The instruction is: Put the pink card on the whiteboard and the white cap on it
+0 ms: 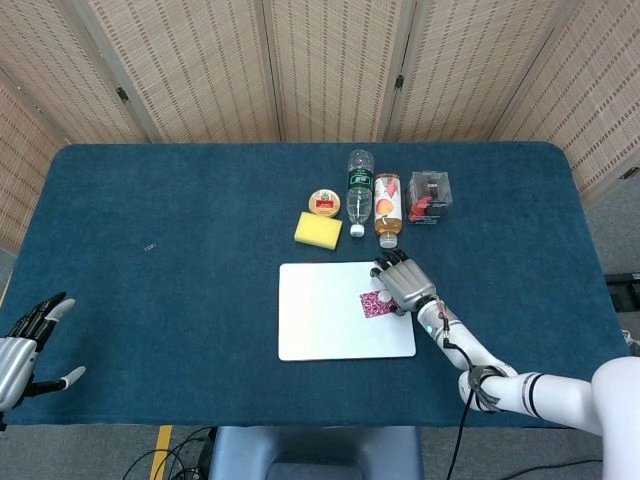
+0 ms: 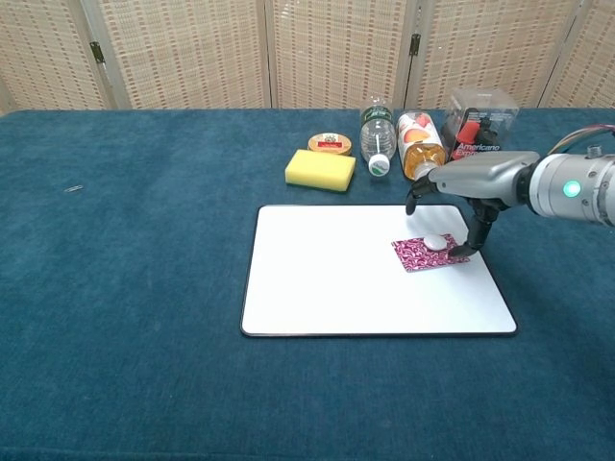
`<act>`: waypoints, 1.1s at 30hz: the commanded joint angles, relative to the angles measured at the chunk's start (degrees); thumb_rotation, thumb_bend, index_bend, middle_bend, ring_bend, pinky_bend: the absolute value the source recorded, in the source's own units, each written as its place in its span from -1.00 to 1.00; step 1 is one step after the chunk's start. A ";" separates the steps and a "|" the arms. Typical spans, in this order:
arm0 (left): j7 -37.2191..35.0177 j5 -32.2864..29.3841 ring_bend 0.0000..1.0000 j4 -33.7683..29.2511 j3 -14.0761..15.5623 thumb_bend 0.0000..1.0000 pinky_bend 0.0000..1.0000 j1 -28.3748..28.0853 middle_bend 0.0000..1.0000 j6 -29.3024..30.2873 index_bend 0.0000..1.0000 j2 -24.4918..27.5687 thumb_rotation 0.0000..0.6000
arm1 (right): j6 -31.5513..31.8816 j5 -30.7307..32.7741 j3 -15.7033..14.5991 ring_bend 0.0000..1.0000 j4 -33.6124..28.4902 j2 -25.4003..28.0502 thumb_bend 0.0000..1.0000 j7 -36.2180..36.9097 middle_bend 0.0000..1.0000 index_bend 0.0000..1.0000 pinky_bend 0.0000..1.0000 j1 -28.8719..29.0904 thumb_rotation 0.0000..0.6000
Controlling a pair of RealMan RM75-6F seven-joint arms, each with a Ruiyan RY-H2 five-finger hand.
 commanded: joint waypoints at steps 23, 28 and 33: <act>12.54 -0.53 -0.81 -2.68 -1.11 -0.56 -0.62 -0.26 -0.87 -0.23 -1.00 -3.24 1.00 | 44.91 -30.12 -9.04 -1.00 -3.66 11.17 -0.69 21.63 -0.81 -0.83 -1.00 -32.06 1.00; 15.86 -0.22 -0.81 -2.98 -0.69 -0.56 -0.62 -0.26 -0.87 -0.71 -1.00 -4.21 1.00 | 48.51 -32.54 -9.38 -1.00 0.46 10.06 -0.69 26.26 -0.81 -0.84 -1.00 -36.42 1.00; 16.74 0.46 -0.81 -3.62 -0.30 -0.56 -0.62 0.01 -0.87 -0.25 -1.00 -4.46 1.00 | 49.58 -34.40 -8.44 -1.00 0.64 11.12 -0.69 28.27 -0.81 -0.84 -1.00 -38.09 1.00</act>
